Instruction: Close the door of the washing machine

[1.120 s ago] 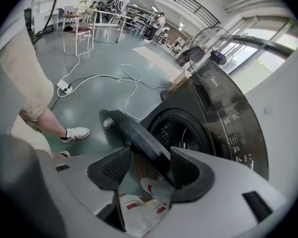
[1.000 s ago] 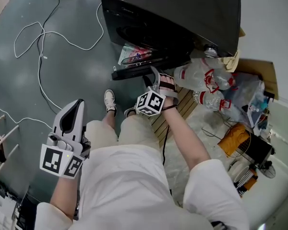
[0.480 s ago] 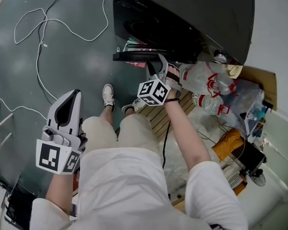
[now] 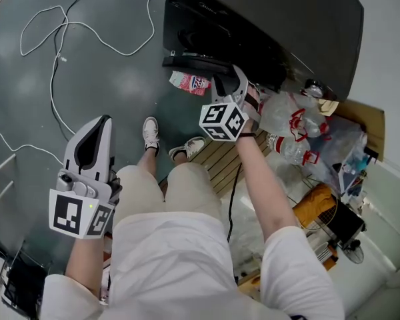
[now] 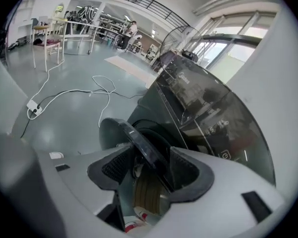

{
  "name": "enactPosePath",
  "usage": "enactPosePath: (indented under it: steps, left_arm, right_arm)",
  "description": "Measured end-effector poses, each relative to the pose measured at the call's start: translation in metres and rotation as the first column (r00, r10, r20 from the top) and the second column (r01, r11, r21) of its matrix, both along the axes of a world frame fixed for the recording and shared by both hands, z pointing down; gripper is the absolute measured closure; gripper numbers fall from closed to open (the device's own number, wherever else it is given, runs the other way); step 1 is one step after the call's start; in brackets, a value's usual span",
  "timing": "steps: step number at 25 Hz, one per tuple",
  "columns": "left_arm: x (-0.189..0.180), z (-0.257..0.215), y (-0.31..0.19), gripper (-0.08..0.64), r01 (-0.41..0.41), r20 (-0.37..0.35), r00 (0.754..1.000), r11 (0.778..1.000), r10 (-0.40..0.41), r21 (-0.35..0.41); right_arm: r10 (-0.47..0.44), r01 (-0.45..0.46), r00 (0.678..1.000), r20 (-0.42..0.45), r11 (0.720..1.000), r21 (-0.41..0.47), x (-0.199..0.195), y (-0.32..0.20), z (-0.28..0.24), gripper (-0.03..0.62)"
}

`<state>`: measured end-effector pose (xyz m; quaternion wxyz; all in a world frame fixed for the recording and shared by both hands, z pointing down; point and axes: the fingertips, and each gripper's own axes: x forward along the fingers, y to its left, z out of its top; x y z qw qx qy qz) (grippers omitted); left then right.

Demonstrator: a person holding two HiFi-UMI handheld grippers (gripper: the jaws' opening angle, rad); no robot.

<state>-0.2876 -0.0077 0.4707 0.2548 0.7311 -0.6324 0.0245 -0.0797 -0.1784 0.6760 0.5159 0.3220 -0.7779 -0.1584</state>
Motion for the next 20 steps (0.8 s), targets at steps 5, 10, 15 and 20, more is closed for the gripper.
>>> enactPosePath:
  steps: [5,10,15,20]
  left_arm:
    - [0.005,0.016,0.011,0.555,0.019,-0.037,0.999,0.999,-0.020,-0.043]
    - [0.002,0.028,0.016,0.555,0.024,-0.045,0.999,0.998,-0.026,-0.062]
    - [-0.007,0.034,0.022,0.555,0.036,-0.045,0.998,0.997,-0.039,-0.074]
    - [-0.010,0.035,0.024,0.555,0.036,-0.048,0.998,0.997,-0.039,-0.073]
  right_arm:
    - [-0.131,0.128,0.988,-0.082,0.991,-0.034,-0.007,0.023,0.030,0.394]
    - [-0.104,0.104,0.984,-0.145,0.995,-0.013,0.000,-0.004,0.051,0.433]
    - [-0.047,0.047,0.987,-0.152,0.999,-0.001,-0.002,-0.031,0.049,0.468]
    - [-0.018,0.018,0.991,-0.132,1.000,-0.001,-0.002,-0.036,0.047,0.490]
